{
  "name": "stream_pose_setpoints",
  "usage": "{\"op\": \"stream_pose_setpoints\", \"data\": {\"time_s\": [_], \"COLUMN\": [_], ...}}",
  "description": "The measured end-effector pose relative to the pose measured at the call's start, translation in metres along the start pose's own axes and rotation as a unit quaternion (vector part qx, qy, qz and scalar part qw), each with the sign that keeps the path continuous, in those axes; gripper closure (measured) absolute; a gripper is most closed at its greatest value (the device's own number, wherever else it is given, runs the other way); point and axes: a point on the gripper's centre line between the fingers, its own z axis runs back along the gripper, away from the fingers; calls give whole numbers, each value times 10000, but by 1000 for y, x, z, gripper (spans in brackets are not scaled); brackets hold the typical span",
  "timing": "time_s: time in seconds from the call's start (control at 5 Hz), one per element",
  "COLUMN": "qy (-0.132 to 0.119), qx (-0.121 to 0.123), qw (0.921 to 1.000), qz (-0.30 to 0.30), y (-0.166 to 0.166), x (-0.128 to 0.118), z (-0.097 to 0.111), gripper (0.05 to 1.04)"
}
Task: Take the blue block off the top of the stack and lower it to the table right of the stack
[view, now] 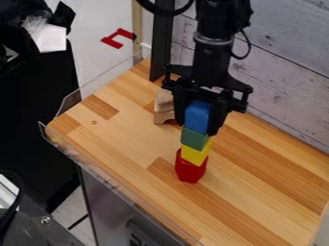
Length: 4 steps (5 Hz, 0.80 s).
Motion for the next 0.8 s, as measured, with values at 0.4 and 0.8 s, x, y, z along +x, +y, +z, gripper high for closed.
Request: {"op": "stream_pose_setpoints", "data": {"time_s": [0.4, 0.8], "qy": [-554, -840], "qx": [562, 222], "qw": [9965, 9962], "qz": [282, 65], "y": [-7, -23], "x": [-14, -7], "z": [41, 54], "gripper": [493, 493]}}
